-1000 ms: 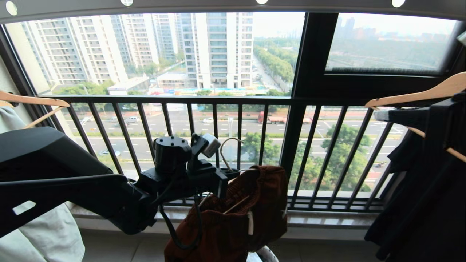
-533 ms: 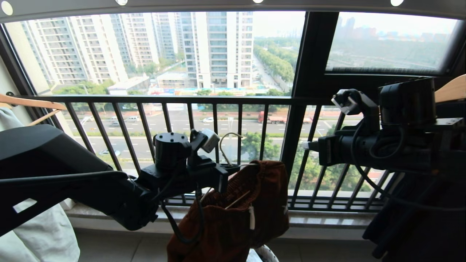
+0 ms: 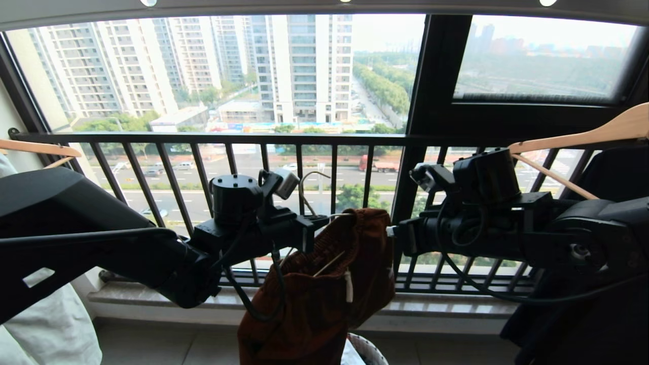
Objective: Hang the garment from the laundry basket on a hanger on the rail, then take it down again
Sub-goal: Take the clothes off the clothes rack
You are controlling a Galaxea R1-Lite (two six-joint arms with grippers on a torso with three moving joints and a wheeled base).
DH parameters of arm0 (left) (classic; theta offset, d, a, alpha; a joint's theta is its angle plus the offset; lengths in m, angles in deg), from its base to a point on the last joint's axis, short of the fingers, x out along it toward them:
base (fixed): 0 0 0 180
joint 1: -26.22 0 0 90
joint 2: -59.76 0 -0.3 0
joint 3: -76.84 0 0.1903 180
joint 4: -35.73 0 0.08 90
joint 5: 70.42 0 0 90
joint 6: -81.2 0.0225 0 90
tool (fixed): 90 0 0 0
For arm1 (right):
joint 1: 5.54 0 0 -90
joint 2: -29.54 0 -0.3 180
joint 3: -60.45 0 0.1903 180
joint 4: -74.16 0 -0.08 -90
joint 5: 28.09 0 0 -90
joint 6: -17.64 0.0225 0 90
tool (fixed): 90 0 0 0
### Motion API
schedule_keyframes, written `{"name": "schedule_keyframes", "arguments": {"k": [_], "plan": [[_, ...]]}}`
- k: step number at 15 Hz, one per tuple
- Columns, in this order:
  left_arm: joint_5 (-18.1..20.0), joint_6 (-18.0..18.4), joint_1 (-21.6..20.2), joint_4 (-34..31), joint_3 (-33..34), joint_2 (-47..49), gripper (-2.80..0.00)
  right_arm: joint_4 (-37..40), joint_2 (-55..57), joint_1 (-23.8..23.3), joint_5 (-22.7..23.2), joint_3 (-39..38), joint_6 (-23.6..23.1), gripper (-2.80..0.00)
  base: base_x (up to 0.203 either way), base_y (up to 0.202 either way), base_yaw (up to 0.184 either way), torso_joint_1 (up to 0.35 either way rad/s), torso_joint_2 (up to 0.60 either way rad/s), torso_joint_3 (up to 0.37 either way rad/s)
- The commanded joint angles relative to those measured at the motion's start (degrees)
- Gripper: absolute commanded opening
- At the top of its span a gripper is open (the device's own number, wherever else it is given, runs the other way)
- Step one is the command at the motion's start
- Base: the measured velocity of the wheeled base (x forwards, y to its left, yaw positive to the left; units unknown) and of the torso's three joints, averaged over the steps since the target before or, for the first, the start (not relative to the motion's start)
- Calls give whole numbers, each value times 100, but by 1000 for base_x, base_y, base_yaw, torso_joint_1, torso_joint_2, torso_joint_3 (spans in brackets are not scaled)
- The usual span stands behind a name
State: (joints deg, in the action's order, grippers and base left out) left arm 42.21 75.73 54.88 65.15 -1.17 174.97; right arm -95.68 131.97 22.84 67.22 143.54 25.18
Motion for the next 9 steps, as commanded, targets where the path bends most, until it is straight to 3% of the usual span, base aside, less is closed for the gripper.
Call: {"name": "schedule_keyframes", "arguments": {"k": [1,9], "plan": [[14,-76,8,30,-2,-60,-280,-359,367,256,-10,-74,26,0,0,0,0,0,0,0],[5,-121,43,20,-2,-140,-280,-1991,1426,429,-1438,-55,28,0,0,0,0,0,0,0]]}}
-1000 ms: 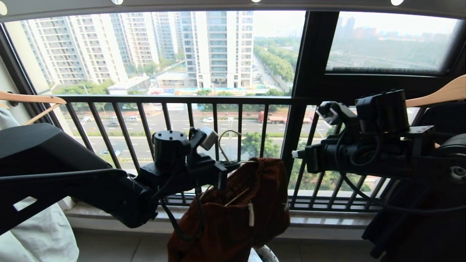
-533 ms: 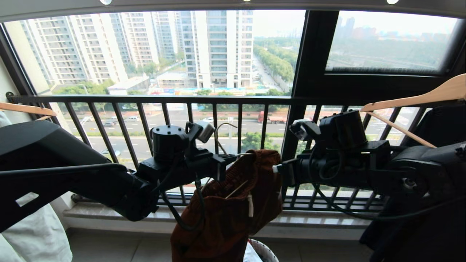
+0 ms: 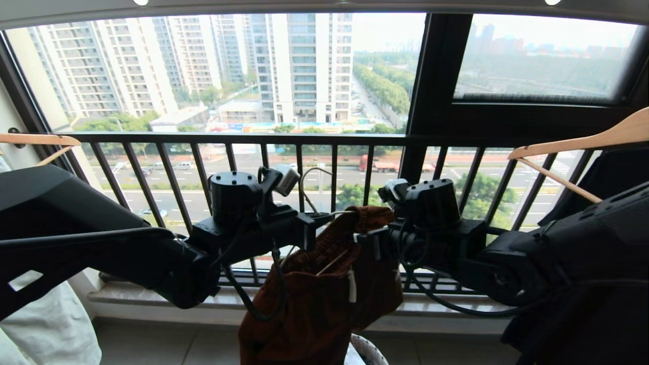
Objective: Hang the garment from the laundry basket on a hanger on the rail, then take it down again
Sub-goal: Take the clothes off the clothes rack
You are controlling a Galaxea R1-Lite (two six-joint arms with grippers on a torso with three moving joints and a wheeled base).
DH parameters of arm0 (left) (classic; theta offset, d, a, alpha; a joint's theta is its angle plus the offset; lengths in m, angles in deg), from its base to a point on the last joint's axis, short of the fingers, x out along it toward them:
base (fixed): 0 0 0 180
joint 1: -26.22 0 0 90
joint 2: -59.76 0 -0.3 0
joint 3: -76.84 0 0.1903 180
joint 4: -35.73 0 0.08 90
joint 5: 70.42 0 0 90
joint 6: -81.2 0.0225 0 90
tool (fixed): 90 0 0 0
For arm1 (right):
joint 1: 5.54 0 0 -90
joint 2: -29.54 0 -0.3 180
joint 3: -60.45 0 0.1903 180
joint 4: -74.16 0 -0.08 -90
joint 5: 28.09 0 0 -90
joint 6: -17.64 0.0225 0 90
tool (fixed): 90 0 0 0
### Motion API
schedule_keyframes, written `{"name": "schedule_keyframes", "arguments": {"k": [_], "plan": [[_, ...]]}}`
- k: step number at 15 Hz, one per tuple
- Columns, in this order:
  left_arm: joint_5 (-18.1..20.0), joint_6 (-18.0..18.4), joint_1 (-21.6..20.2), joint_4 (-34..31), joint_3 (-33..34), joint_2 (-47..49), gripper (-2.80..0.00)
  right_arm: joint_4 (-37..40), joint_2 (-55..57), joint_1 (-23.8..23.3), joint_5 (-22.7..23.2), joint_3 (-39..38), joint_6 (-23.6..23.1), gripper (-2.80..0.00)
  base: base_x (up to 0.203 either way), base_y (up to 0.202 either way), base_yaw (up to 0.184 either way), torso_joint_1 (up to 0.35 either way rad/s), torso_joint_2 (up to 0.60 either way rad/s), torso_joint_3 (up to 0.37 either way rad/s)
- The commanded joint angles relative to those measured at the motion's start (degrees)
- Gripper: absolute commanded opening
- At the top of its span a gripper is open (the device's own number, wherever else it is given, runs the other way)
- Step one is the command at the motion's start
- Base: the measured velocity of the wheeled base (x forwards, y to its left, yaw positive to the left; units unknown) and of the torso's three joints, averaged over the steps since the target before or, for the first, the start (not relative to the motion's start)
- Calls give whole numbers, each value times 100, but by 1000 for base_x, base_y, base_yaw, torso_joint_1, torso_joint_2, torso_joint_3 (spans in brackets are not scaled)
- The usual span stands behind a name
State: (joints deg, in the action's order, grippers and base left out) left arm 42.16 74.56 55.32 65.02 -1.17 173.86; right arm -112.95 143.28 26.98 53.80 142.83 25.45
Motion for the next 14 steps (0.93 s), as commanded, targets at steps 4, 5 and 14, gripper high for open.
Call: {"name": "schedule_keyframes", "arguments": {"k": [4,5,14], "plan": [[19,-4,-1,34,7,-46,-280,-459,448,26,-244,58,11,0,0,0,0,0,0,0],[19,-4,-1,34,7,-64,-280,-566,531,29,-349,84,6,0,0,0,0,0,0,0],[-77,51,-20,46,-81,196,-280,-1012,503,29,-595,85,-16,-280,0,0,0,0,0,0]]}}
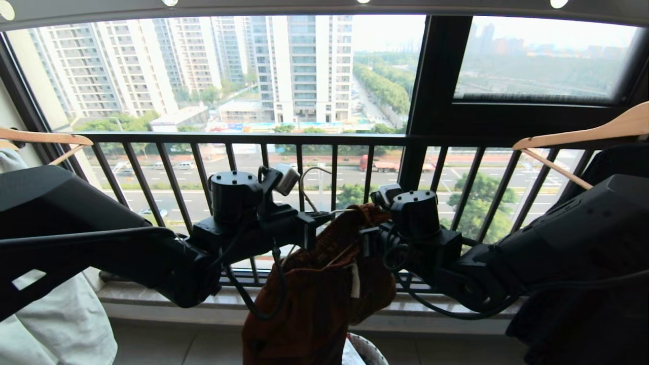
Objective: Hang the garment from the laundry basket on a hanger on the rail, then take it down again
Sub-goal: Take the clothes off the clothes rack
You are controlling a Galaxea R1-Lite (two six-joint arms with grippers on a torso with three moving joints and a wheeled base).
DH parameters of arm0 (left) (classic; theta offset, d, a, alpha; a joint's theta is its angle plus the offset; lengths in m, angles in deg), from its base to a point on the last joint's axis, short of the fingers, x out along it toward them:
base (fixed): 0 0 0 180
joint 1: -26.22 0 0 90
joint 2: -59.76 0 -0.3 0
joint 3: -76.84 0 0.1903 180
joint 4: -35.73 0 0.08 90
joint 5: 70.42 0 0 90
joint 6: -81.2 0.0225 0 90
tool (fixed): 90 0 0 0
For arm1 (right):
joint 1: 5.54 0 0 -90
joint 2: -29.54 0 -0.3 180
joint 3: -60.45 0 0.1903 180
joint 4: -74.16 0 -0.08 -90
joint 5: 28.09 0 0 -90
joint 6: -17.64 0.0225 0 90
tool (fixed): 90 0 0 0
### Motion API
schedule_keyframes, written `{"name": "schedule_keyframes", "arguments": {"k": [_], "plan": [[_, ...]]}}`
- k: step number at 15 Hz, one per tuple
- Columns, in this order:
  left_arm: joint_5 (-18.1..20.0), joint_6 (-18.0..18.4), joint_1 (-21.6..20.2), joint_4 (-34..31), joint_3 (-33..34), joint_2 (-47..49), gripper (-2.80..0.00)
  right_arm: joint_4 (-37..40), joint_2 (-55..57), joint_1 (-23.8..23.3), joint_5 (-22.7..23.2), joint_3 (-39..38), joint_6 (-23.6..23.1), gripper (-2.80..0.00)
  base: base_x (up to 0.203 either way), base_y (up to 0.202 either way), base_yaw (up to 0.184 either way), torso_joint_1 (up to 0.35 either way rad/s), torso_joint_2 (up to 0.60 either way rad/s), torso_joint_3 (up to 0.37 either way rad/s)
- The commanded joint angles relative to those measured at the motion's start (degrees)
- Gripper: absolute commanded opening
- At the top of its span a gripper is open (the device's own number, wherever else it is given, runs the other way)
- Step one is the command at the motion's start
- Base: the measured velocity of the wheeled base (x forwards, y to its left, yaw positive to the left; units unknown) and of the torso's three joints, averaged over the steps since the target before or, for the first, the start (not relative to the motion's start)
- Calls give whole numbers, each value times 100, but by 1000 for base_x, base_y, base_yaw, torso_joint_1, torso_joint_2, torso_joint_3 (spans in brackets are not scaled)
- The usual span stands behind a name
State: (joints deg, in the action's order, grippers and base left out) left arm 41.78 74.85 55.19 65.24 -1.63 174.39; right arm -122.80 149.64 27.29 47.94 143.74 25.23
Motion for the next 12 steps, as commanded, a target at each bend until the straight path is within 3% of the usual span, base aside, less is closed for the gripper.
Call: {"name": "schedule_keyframes", "arguments": {"k": [1,2,6,12], "plan": [[-280,54,-17,27,-156,305,-280,-28,-165,-5,-9,-6,6,-280,0,0,0,0,0,0],[-462,71,-22,29,-233,399,-280,-28,-171,-13,-18,-6,6,-280,0,0,0,0,0,0],[-471,73,-22,29,-227,357,-280,-28,-132,-193,-33,84,-3,-280,0,0,0,0,0,0],[-425,73,4,16,-24,-53,-280,-28,299,-944,-56,640,-3,-280,0,0,0,0,0,0]]}}
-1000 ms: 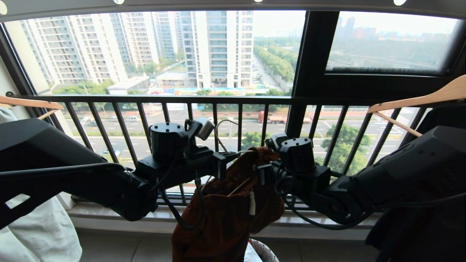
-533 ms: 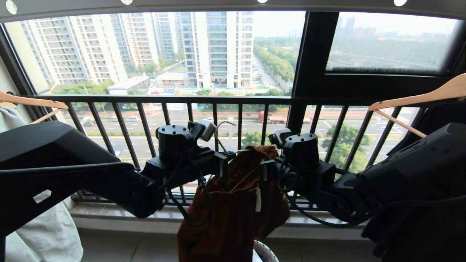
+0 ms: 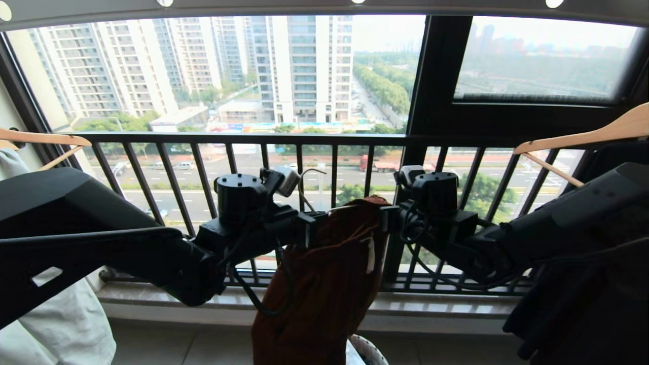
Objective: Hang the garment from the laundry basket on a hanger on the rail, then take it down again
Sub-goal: Take the clothes off the clothes rack
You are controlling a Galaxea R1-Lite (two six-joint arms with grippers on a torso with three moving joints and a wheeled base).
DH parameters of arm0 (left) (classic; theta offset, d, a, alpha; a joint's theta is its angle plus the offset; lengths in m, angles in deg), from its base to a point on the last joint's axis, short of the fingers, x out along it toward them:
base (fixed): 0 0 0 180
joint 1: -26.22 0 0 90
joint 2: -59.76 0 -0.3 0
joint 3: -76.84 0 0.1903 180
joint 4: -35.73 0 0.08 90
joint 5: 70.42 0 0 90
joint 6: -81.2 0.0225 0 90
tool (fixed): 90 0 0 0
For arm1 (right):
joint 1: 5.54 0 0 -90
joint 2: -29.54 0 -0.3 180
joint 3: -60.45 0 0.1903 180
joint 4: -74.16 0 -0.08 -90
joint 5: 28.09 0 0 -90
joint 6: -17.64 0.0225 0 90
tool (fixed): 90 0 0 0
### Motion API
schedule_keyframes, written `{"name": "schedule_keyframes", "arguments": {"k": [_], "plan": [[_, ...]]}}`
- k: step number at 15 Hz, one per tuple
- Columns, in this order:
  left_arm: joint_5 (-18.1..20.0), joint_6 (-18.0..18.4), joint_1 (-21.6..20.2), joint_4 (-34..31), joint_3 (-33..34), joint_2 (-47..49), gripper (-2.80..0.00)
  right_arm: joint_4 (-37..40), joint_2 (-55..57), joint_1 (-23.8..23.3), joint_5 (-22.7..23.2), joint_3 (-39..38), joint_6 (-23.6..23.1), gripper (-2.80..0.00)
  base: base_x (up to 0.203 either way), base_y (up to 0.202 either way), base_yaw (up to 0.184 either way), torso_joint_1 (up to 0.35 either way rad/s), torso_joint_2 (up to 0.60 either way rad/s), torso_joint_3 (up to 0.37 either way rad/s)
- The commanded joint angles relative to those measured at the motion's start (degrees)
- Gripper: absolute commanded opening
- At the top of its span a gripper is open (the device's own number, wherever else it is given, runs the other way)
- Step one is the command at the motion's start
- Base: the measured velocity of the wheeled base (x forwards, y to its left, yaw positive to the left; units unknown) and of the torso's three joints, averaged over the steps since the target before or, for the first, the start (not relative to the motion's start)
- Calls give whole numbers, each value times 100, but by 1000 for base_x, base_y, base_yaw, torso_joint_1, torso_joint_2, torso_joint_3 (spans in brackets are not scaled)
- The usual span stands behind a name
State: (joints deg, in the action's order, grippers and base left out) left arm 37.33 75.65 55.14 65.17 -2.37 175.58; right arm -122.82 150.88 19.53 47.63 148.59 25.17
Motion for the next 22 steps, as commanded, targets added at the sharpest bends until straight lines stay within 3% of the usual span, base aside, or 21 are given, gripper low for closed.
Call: {"name": "schedule_keyframes", "arguments": {"k": [1,4,10,13,18,22], "plan": [[32,-1,15,19,101,-226,-280,-25,247,-298,-69,279,4,-280,0,0,0,0,0,0],[323,179,35,-25,286,-369,-280,-34,492,-505,-308,547,12,-280,0,0,0,0,0,0],[370,600,70,-16,504,-499,-280,-500,839,-767,-719,906,-49,-280,0,0,0,0,0,0],[361,573,62,23,473,-541,-280,-509,993,-710,-722,874,-75,-280,0,0,0,0,0,0],[308,551,70,35,320,-346,-280,-526,938,80,-718,375,-112,-280,0,0,0,0,0,0],[181,245,62,309,193,-193,-280,-530,657,838,-717,-205,-108,-280,0,0,0,0,0,0]]}}
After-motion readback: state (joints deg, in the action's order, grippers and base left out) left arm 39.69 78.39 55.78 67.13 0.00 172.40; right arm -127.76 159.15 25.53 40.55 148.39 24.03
